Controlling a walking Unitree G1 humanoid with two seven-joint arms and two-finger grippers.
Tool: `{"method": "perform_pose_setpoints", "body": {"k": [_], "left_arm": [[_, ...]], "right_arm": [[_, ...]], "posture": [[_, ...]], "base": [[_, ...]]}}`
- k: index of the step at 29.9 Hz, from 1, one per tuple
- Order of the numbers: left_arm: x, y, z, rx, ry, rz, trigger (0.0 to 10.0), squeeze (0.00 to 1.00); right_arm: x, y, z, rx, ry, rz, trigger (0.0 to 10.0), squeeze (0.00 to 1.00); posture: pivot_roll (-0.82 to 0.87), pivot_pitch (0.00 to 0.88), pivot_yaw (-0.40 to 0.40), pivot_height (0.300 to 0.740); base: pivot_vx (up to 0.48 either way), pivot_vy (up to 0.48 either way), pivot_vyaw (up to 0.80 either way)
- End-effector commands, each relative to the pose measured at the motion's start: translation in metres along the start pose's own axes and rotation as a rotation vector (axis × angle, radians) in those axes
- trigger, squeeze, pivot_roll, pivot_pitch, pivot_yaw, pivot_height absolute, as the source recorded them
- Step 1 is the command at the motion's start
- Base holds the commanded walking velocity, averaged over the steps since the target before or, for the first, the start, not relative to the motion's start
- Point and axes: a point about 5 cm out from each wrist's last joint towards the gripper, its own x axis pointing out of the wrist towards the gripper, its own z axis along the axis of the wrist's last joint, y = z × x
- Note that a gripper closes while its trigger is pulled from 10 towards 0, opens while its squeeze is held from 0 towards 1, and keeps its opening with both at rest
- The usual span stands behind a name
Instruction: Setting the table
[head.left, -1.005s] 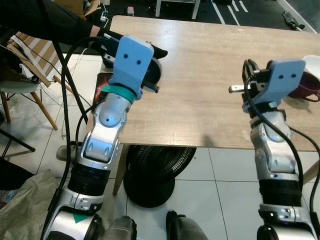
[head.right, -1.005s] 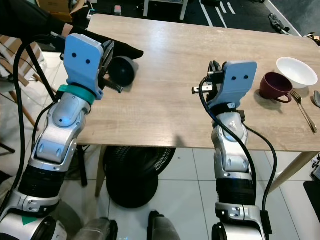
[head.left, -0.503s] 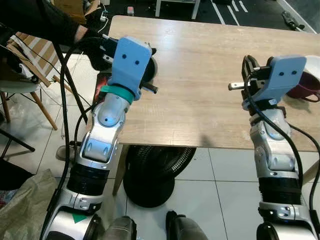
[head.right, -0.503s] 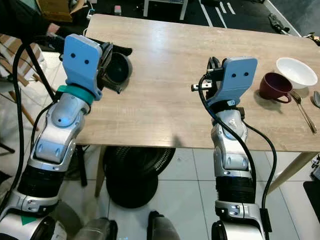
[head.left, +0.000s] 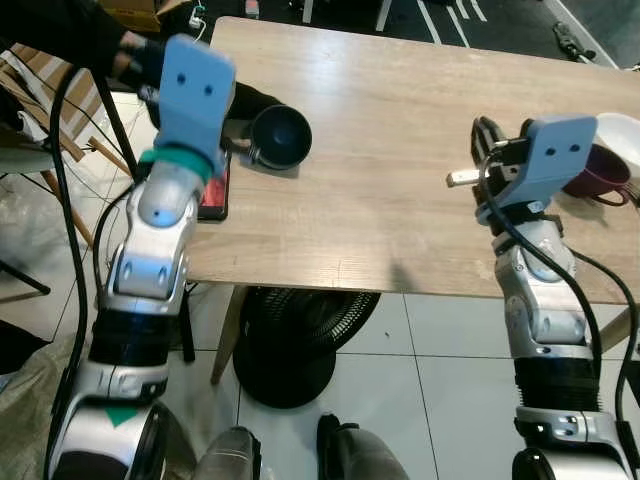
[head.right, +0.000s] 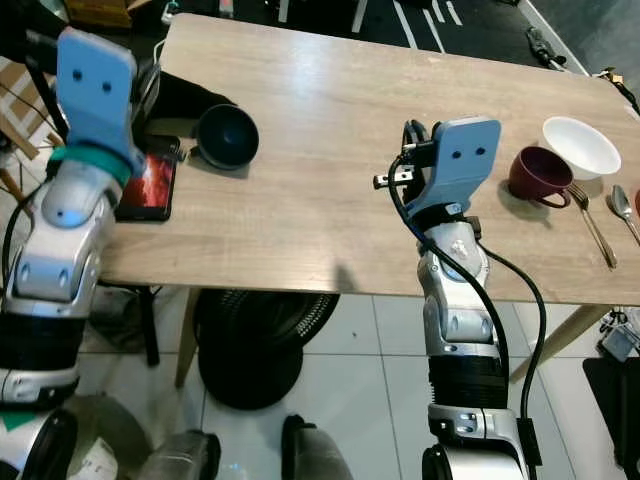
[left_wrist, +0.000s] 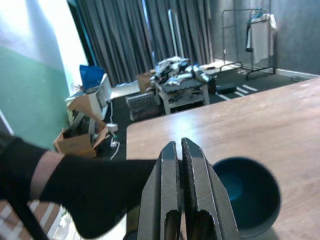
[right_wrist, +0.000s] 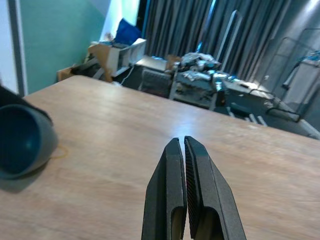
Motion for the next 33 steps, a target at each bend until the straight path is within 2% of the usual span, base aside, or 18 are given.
{"method": "perform_pose_setpoints", "body": {"k": [1,13,21,23,27,33], "left_arm": [[-0.002,0.0,0.003,0.003,-0.006,0.003,10.0,0.0],[0.001,0.005,0.005,0.009,-0.012,0.008,10.0,0.0],[-0.002,0.011,0.007,0.017,-0.011,0.025,10.0,0.0],[-0.009,0.019,0.004,0.027,0.01,0.047,10.0,0.0],[-0.013,0.022,0.0,0.029,0.025,0.059,10.0,0.0],[-0.011,0.024,0.0,0.032,0.026,0.056,10.0,0.0]], "right_arm": [[-0.003,-0.002,-0.005,0.012,0.027,-0.004,10.0,0.0],[-0.002,0.0,-0.006,0.021,0.028,0.0,10.0,0.0],[0.003,-0.002,-0.005,0.026,0.02,-0.004,10.0,0.0],[0.007,0.003,-0.004,0.033,0.012,0.012,10.0,0.0],[0.009,0.005,-0.004,0.035,0.014,0.018,10.0,0.0],[0.009,0.006,-0.004,0.035,0.013,0.014,10.0,0.0]], "posture": [[0.14,0.123,-0.112,0.74],[0.14,0.115,-0.113,0.74],[0.17,0.108,-0.124,0.74],[0.17,0.108,-0.136,0.74],[0.17,0.113,-0.134,0.74],[0.16,0.105,-0.122,0.74]], "base": [[0.0,0.0,0.0],[0.0,0.0,0.0],[0.0,0.0,0.0],[0.0,0.0,0.0],[0.0,0.0,0.0],[0.0,0.0,0.0]]}}
